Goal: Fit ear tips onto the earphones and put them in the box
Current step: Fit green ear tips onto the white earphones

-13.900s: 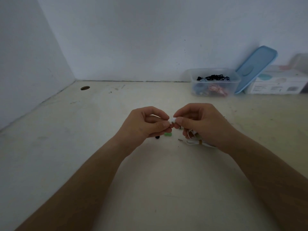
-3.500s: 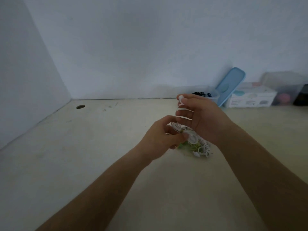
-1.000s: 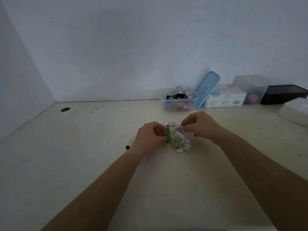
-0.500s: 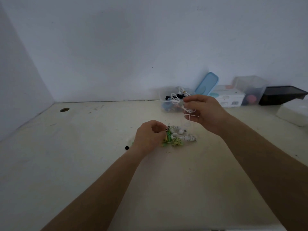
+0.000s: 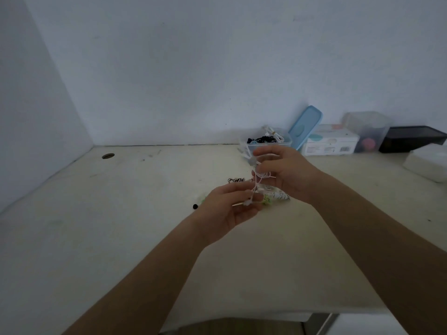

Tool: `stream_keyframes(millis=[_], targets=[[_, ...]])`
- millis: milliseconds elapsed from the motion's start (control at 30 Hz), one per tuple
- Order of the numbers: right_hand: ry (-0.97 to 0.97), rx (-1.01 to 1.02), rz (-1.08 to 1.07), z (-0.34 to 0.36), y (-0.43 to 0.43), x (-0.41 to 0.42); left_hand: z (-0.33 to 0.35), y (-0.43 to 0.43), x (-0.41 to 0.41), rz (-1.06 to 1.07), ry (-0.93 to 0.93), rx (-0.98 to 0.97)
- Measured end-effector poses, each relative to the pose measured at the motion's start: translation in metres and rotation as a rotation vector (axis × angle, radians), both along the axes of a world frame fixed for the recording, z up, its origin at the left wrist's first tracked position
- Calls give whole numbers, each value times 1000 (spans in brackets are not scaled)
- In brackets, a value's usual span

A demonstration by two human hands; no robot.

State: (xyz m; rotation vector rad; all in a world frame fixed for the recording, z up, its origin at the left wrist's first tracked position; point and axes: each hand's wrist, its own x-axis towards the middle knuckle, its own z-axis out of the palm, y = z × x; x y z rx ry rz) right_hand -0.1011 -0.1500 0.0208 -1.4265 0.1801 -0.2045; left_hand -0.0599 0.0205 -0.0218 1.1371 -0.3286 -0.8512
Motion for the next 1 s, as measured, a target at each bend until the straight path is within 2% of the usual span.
stream_keyframes(millis=[167,300,367,433,467,533,600,700,867,1000], targets=[[153,-334,112,-14,12,-11,-13,28,1,100,-45,77],[302,-575,232,-24,22,-19,-17,41,-2,153,-175,195],[372,-790,304,-26,24,-22,-19,44,-5,166,-235,242],[338,-1060,301,-30,24,-23,-21,44,-7,177,-277,249],[269,-1121,251,-32,25,-24,-22,43,-9,179,-294,244],[108,-1064,137,-35,25,-26,-22,41,-10,174,-321,226],[31,-1008,108,-37,26,-26,-23,38,-12,173,-369,220],[74,-979,111,-43,29,-25,-25,34,-12,194,-502,238],[209,-733,160,-46,29,-25,-23,31,-11,225,-711,325],[256,-628,229,-46,22,-25,-25,30,-7,238,-782,350]])
